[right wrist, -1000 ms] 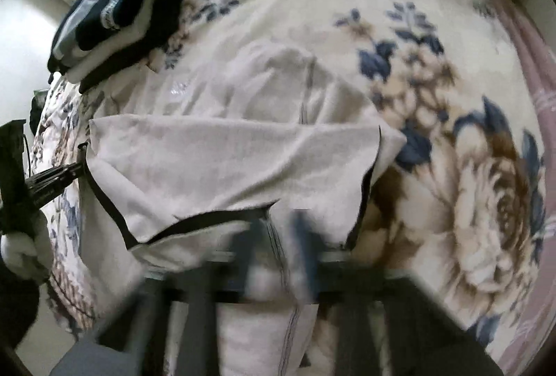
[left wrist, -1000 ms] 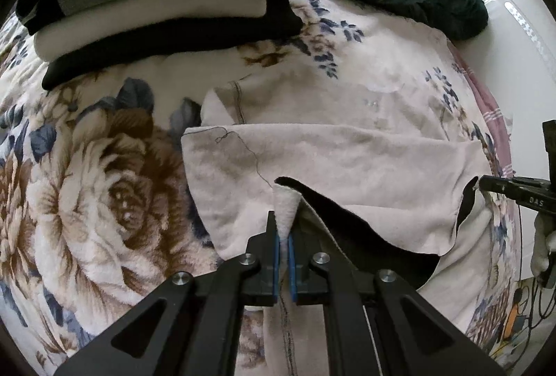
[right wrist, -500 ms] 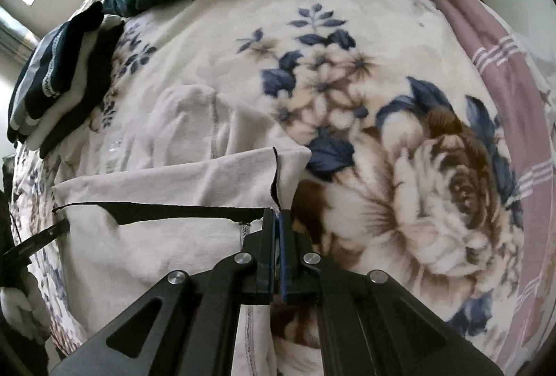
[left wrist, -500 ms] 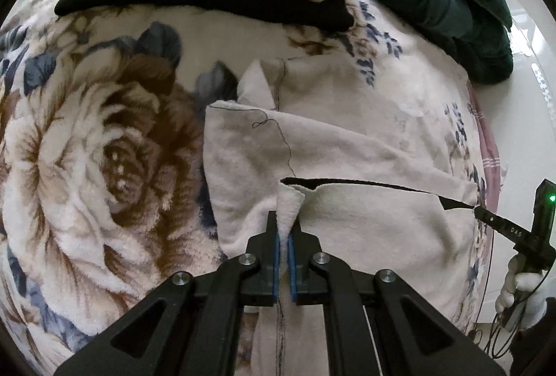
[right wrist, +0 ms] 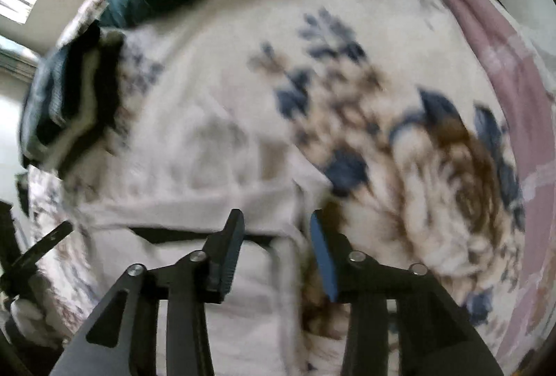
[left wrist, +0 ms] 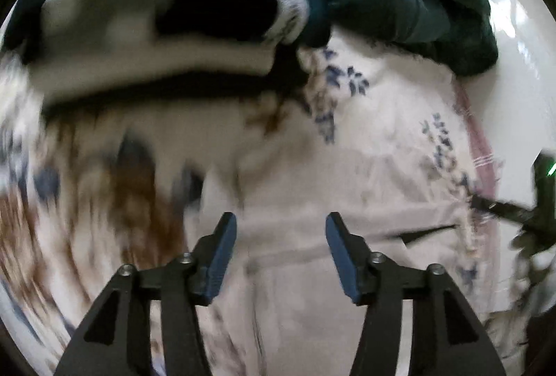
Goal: Fold small clothes
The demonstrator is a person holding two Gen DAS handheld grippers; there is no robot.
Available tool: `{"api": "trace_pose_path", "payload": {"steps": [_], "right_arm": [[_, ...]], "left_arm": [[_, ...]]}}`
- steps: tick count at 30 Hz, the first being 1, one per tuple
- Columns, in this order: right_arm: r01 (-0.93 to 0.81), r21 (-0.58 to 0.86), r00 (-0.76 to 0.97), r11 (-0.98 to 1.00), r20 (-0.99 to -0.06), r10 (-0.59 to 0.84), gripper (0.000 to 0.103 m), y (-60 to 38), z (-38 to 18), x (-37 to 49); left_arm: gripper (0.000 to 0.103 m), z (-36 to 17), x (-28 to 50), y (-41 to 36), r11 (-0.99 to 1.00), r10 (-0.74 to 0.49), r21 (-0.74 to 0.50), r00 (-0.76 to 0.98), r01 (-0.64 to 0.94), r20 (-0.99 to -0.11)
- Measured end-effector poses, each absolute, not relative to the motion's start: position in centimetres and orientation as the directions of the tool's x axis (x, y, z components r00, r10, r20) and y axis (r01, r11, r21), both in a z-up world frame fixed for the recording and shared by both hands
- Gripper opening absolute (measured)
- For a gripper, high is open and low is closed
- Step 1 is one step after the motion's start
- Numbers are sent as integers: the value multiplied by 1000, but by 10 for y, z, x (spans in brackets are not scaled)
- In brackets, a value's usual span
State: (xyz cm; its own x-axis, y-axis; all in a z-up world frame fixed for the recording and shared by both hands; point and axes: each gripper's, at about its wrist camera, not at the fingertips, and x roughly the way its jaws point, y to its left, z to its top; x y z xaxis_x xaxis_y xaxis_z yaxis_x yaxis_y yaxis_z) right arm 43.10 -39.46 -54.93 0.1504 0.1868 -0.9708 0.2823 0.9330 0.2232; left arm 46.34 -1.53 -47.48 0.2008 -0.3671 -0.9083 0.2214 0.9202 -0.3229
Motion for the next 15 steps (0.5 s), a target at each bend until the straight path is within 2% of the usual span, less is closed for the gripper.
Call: {"api": "trace_pose_path", "payload": {"steps": [4, 5, 6, 9, 11, 12, 13, 14, 15], "right_arm": [[220, 235, 118, 947, -970, 214, 49, -373, -575, 485], [202, 236, 104, 951, -970, 219, 51, -368, -585, 498], [169, 220, 67, 961, -975, 211, 58, -361, -599, 513], [124, 195, -19, 973, -980, 199, 60, -350, -628, 538], [102, 207, -71, 973, -974, 215, 58, -344, -637, 544], [83, 203, -59, 976, -976, 209, 43, -340, -635, 545], [56, 176, -32, 983, -984, 178, 25, -337, -630, 545], [45, 167, -15, 985, -986, 168, 1, -334, -625, 544], [46, 184, 5, 982, -983, 184, 0, -333, -619, 541]], "left_arm": [[51, -514, 505, -54, 926, -253, -195, 148, 325, -956], [51, -526, 511, -59, 922, -235, -181, 122, 341, -964], [51, -537, 517, -64, 918, -220, -174, 95, 357, -971], [49, -551, 523, -71, 906, -206, -161, 76, 391, -976], [8, -543, 520, -70, 897, -234, -163, 127, 410, -964], [3, -538, 517, -69, 890, -250, -170, 140, 423, -958], [3, -531, 514, -68, 884, -268, -177, 159, 432, -950], [3, -525, 511, -67, 880, -287, -188, 174, 436, -942], [3, -515, 505, -64, 878, -308, -198, 197, 437, -931]]}}
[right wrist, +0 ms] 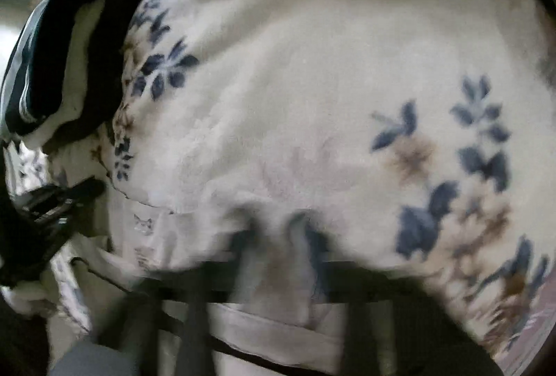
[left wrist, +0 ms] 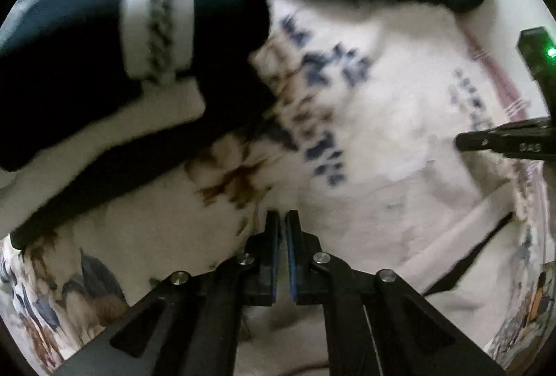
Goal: Fold small clothes
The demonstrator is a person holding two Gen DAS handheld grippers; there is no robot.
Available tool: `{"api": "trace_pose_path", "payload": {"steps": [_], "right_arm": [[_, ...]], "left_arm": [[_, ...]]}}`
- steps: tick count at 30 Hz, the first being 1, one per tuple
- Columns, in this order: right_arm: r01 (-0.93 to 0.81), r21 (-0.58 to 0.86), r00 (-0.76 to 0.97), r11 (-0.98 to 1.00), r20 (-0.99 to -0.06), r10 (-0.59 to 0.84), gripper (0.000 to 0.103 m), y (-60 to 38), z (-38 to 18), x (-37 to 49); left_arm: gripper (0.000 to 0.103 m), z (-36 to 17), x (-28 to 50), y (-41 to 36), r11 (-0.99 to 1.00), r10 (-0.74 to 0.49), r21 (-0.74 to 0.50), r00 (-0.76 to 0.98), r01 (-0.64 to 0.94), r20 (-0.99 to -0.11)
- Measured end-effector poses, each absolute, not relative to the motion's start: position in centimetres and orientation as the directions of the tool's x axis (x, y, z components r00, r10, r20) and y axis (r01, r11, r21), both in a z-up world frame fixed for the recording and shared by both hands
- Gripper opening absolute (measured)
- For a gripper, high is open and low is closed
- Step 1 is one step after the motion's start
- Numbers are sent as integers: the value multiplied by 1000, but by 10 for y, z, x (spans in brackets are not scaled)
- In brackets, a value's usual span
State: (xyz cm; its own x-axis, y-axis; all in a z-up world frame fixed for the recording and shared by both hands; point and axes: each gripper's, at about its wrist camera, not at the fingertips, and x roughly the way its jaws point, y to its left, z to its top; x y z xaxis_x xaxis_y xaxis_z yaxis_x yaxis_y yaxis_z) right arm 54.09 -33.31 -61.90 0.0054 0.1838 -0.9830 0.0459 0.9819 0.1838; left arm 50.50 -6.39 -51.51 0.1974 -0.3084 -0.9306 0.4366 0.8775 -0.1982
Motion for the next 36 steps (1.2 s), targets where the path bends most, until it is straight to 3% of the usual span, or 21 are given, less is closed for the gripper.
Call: {"api": "trace_pose_path", "payload": {"steps": [7, 11, 13, 14, 15, 16, 20, 22, 23, 32, 36], "right_arm": [[70, 221, 166, 973, -964, 207, 0, -326, -555, 496], [92, 279, 155, 956, -952, 263, 1, -330, -555, 488], [71, 215, 81, 974, -975, 209, 16, -334, -569, 503], [48, 190, 65, 981, -980, 186, 43, -338, -574, 510], [21, 182, 54, 983, -982, 181, 60, -337, -582, 519], [-10, 167, 23, 986, -986, 168, 61, -335, -593, 531], [-75, 155, -114, 985, -983, 146, 60, -329, -631, 555], [-93, 170, -133, 981, -979, 157, 29, -325, -637, 555], [-111, 158, -117, 981, -983, 145, 6, -323, -634, 553], [-49, 138, 197, 989, -970, 145, 6, -340, -531, 476], [2, 151, 260, 989, -955, 145, 6, -347, -500, 412]], "left_arm": [[1, -457, 473, -33, 877, -403, -270, 303, 396, -864], [1, -449, 467, -36, 875, -407, -274, 302, 399, -862], [1, -454, 470, -34, 880, -391, -259, 298, 398, -871], [1, -457, 471, -37, 880, -388, -255, 299, 400, -872], [1, -460, 474, -40, 883, -378, -241, 306, 402, -874], [1, -465, 476, -45, 884, -374, -236, 306, 404, -876], [1, -470, 485, -48, 886, -367, -228, 311, 405, -877], [1, -472, 487, -48, 886, -365, -224, 311, 406, -878], [1, -471, 486, -47, 886, -366, -224, 312, 407, -877], [1, -434, 448, -22, 881, -408, -251, 375, 401, -832], [1, -418, 405, -12, 875, -436, -280, 393, 394, -810]]}}
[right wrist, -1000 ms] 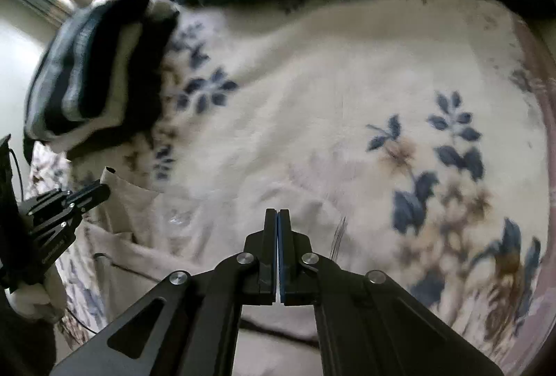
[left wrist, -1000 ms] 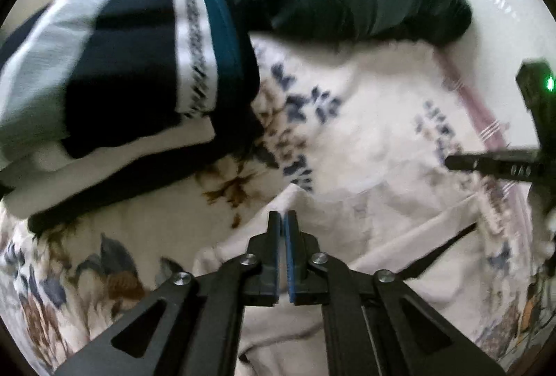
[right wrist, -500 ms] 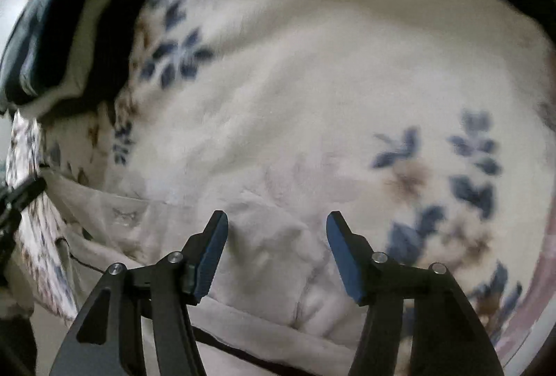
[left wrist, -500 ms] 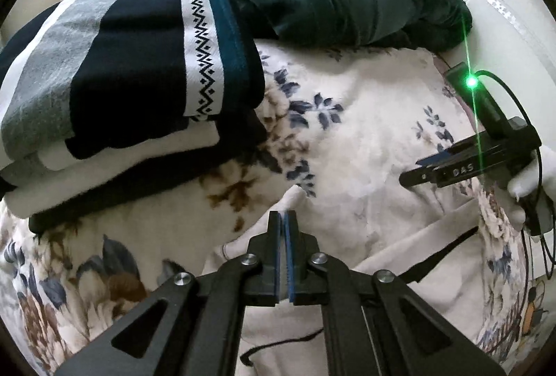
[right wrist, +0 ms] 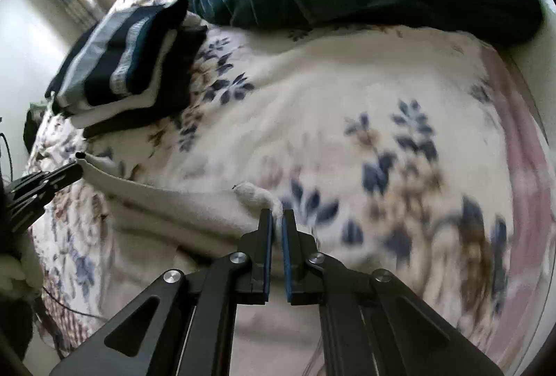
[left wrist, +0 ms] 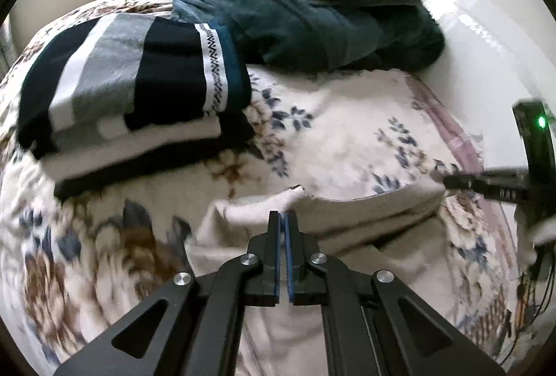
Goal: Fold small clothes
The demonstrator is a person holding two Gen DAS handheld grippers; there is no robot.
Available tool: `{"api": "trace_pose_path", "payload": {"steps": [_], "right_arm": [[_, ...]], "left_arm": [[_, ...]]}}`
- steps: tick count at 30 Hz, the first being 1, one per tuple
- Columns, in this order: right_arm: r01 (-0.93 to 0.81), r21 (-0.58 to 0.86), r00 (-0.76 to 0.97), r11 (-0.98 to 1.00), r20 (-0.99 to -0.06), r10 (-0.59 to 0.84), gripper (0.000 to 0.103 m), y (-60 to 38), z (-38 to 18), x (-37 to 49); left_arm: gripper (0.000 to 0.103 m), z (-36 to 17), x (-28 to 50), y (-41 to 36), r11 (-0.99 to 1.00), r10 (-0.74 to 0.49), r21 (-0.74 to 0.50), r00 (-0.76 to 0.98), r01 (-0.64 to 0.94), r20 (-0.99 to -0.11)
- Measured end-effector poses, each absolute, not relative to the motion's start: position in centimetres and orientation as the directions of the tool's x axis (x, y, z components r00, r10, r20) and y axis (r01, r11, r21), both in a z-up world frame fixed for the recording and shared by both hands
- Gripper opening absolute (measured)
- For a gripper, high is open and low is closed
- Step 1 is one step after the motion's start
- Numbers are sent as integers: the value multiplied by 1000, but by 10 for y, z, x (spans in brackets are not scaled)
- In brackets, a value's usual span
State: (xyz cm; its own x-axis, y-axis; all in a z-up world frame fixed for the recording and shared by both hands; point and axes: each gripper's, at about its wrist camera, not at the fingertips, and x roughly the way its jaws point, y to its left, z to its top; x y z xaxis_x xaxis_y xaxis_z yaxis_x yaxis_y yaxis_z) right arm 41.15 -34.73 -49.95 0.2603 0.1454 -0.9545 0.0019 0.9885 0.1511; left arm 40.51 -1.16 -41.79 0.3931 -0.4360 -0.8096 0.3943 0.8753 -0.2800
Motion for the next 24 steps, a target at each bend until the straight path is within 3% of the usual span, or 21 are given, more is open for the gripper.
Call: {"api": "trace_pose_path", "payload": {"steps": [7, 14, 16, 19, 20, 21, 22, 24], "right_arm": [[100, 175, 180, 980, -971, 155, 6, -346, -515, 292], [214, 205, 66, 955, -979, 195, 6, -359, -558, 241], [251, 210, 12, 945, -977, 214, 17, -365, -572, 244], [367, 285, 13, 885, -953, 302, 24, -381, -574, 243], [395, 303, 25, 867, -947, 319, 36, -385, -569, 241], [408, 319, 37, 855, -942, 334, 42, -387, -563, 239], [418, 336, 64, 844, -938, 341, 43, -390, -554, 236], [431, 341, 107, 836, -939, 328, 44, -394, -538, 232]], "left_arm": [[0, -429, 320, 4, 893, -424, -331, 330, 304, -843], [2, -499, 283, 22, 917, -384, -359, 141, 173, -913], [3, -511, 285, 35, 912, -410, -404, 98, 77, -907], [4, -500, 281, 65, 852, -501, -516, 154, -86, -852], [7, -494, 278, 74, 836, -509, -534, 183, -128, -841], [17, -488, 276, 85, 814, -520, -554, 206, -175, -829], [25, -484, 275, 93, 801, -518, -559, 219, -214, -827], [30, -477, 275, 109, 755, -524, -584, 263, -297, -810]]}}
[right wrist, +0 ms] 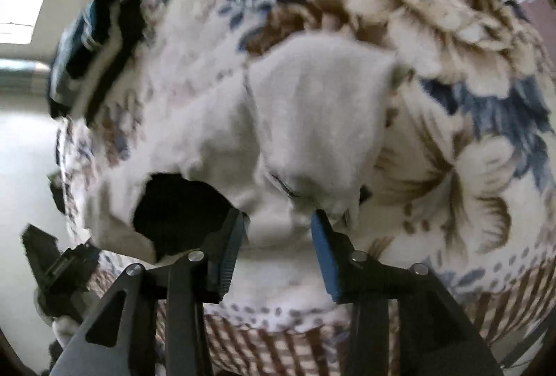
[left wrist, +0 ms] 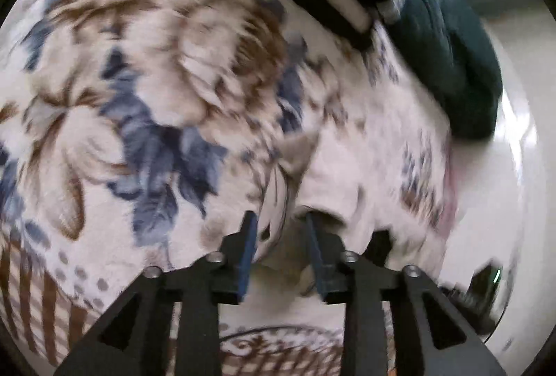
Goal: Fold small clothes
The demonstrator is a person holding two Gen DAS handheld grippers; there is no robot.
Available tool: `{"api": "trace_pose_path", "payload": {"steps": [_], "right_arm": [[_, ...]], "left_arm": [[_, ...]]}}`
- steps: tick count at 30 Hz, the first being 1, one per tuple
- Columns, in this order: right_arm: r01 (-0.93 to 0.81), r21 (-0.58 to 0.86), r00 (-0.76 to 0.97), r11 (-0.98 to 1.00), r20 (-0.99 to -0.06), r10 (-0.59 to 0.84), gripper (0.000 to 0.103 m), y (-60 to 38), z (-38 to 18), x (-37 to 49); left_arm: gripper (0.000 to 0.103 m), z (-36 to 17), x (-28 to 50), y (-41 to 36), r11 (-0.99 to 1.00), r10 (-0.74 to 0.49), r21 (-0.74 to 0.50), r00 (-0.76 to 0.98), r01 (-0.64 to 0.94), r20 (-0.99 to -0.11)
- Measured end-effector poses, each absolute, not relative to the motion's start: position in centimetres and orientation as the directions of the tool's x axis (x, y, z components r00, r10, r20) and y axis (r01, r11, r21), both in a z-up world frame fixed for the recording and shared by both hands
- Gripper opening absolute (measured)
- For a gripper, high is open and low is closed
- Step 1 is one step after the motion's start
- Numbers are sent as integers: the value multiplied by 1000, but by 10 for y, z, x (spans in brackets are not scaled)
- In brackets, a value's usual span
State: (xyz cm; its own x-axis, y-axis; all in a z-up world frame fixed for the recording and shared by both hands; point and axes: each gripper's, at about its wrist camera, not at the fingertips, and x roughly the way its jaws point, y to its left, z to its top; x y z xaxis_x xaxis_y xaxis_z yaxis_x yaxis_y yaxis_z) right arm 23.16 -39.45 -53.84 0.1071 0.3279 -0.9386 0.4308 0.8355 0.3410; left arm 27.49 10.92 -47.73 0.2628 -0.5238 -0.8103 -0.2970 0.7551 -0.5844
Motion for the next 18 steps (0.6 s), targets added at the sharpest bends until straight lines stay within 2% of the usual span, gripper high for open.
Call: {"api": "trace_pose_path", "payload": {"steps": [2, 4, 5, 6, 9, 10, 11, 12, 16, 18], "right_arm": [[452, 350, 164, 821, -937, 309, 45, -401, -521, 230], [485, 306, 204, 819, -950, 234, 59, -413, -509, 234], [501, 296, 218, 814, -953, 212, 68, -419, -509, 236], [516, 289, 220, 806, -954, 202, 70, -425, -512, 240], [585, 311, 194, 749, -951, 242, 70, -447, -540, 254], [609, 350, 199, 712, -936, 290, 68, -452, -550, 256], [627, 395, 222, 672, -917, 331, 49, -455, -558, 256], [647, 414, 247, 641, -908, 337, 10, -458, -559, 255], [654, 364, 250, 663, -932, 264, 8, -459, -557, 255], [678, 327, 207, 659, -944, 255, 8, -461, -575, 255]], "left_arm": [[36, -470, 279, 118, 724, -517, -599, 305, -343, -800], [54, -468, 288, 117, 711, -531, -620, 325, -331, -782], [55, -469, 295, 111, 719, -532, -618, 321, -317, -783], [55, -473, 302, 102, 725, -549, -624, 303, -292, -779], [54, -487, 323, 74, 786, -537, -577, 217, -221, -815], [45, -490, 325, 66, 814, -512, -548, 208, -192, -834], [29, -494, 327, 59, 846, -473, -508, 210, -164, -856], [8, -497, 329, 54, 871, -443, -475, 213, -128, -871], [8, -523, 343, 49, 927, -352, -369, 193, -62, -916], [8, -539, 352, 52, 922, -364, -380, 175, -71, -915]]}}
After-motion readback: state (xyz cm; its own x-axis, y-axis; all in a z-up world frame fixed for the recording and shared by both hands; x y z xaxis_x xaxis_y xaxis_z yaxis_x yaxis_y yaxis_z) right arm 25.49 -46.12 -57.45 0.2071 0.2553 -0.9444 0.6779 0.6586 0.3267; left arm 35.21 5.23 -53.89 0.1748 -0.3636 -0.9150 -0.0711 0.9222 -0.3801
